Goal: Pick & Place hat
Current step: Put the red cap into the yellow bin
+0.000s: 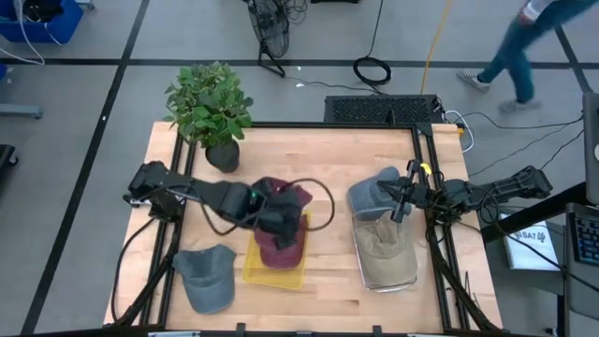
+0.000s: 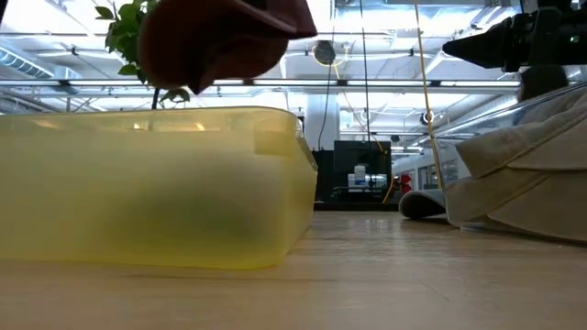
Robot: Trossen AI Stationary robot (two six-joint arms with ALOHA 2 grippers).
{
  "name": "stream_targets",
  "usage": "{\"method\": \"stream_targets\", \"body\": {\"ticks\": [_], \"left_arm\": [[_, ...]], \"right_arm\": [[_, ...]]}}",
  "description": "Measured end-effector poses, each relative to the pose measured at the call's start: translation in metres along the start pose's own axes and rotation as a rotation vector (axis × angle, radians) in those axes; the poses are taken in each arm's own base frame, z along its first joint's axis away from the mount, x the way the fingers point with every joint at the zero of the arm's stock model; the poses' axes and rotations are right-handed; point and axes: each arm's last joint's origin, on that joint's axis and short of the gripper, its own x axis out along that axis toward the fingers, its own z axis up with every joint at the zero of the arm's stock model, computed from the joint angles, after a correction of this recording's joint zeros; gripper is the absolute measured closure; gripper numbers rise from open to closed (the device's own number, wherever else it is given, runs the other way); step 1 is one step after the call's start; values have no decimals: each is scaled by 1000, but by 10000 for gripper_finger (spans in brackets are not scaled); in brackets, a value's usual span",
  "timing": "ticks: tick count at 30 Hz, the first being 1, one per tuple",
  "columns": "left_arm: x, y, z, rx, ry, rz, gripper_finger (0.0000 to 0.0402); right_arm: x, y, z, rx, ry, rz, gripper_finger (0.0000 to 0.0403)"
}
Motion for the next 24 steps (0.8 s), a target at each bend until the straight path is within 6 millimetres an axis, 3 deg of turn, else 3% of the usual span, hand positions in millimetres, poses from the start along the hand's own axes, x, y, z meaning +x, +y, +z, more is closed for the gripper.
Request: {"method": "stream_targets", "body": {"ticks": [10, 16, 24], "left_arm": [[-15, -29, -25, -52, -16, -11, 391], [-4, -30, -33, -61, 16, 20, 392], [27, -24, -44, -82, 99, 56, 392]], "right_arm": [[0, 0, 0, -2, 0, 0, 403], [0, 0, 0, -6, -2, -1, 403], [0, -1, 3, -9, -24, -11, 403]]}}
